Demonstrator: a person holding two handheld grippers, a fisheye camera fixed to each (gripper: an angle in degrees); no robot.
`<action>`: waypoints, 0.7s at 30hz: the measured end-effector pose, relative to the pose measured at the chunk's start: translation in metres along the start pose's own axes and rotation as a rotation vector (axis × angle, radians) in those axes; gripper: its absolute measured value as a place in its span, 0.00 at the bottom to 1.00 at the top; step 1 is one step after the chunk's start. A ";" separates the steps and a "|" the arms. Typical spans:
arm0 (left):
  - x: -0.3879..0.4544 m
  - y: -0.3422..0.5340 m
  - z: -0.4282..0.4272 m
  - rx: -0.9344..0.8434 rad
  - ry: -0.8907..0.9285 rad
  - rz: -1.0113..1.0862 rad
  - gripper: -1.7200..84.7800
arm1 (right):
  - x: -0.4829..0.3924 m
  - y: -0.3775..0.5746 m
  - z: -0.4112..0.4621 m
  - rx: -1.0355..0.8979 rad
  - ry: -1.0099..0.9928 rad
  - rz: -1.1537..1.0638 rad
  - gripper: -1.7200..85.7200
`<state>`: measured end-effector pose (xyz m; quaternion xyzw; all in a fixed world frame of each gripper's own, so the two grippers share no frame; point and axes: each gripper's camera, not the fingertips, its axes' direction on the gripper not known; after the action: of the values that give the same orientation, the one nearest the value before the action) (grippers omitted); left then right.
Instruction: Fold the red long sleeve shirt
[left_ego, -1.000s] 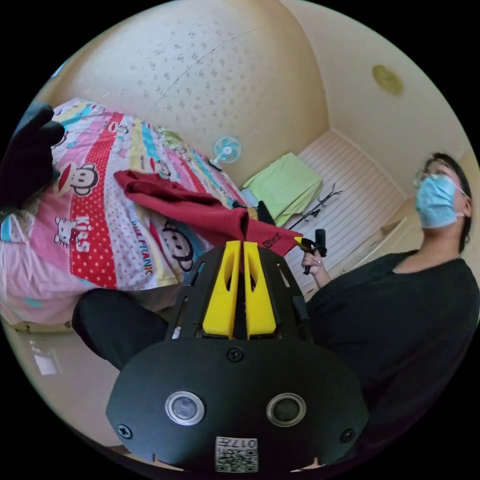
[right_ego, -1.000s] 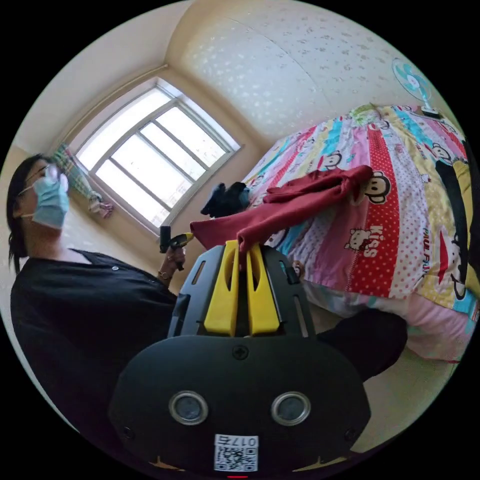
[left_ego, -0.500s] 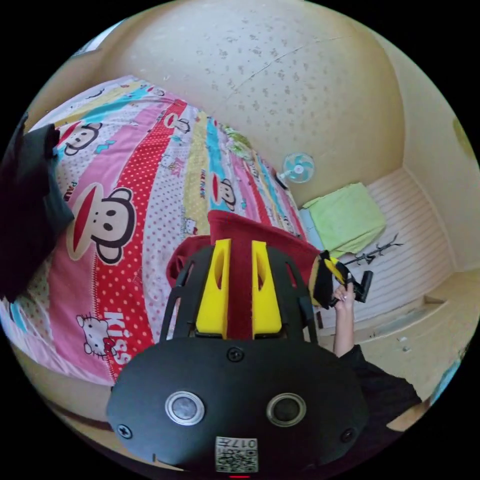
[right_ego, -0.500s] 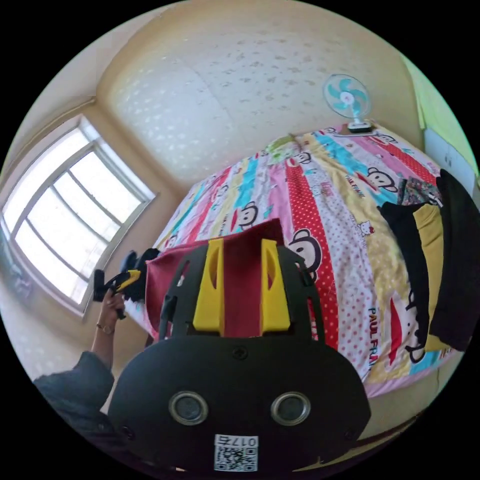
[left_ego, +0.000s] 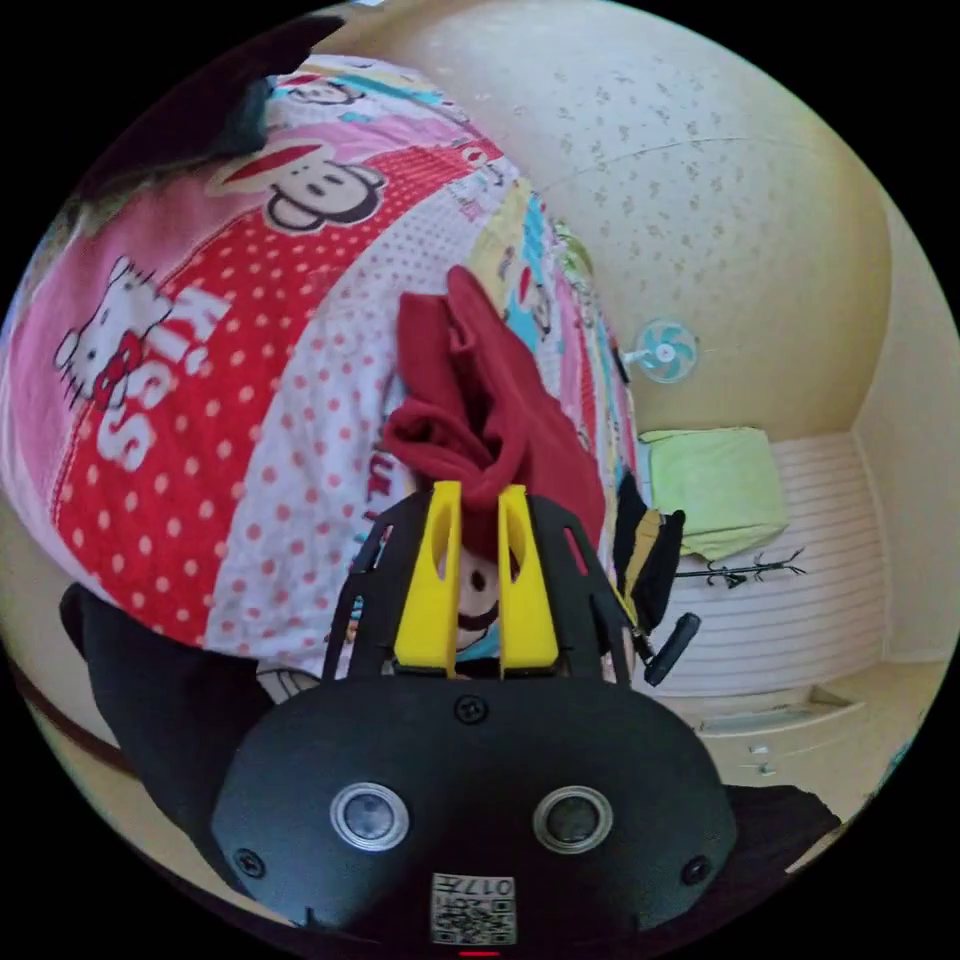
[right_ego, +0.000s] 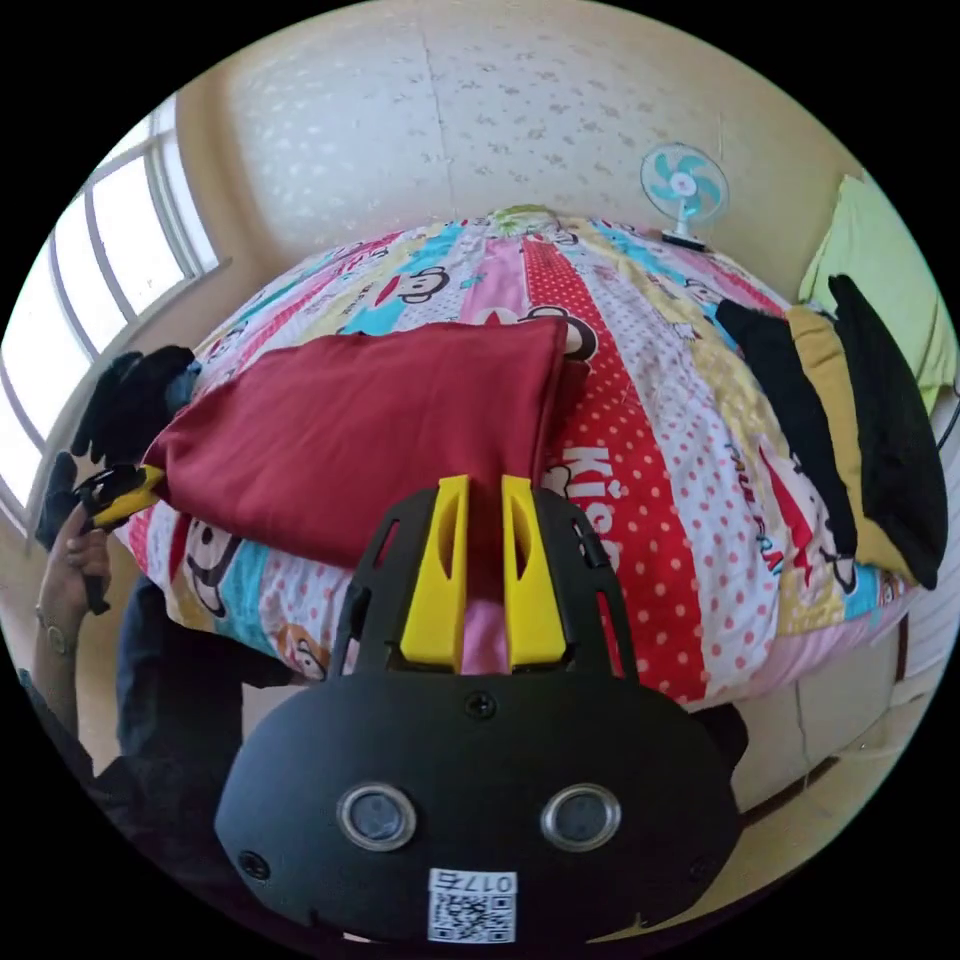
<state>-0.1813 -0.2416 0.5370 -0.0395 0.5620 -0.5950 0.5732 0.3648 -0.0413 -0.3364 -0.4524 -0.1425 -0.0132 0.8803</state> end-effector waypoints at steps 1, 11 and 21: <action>0.025 -0.013 -0.004 0.027 0.039 0.066 0.08 | 0.007 -0.001 -0.006 0.002 -0.021 0.020 0.05; 0.276 0.080 0.119 -0.273 -0.019 0.952 0.13 | 0.164 0.030 -0.098 0.028 -0.134 0.277 0.05; 0.116 0.019 0.157 -0.266 -0.135 0.349 0.20 | 0.291 0.048 -0.146 0.003 -0.609 0.488 0.20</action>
<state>-0.1003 -0.4179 0.5120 -0.0568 0.5942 -0.4034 0.6935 0.6856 -0.0994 -0.3780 -0.4551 -0.2855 0.3319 0.7754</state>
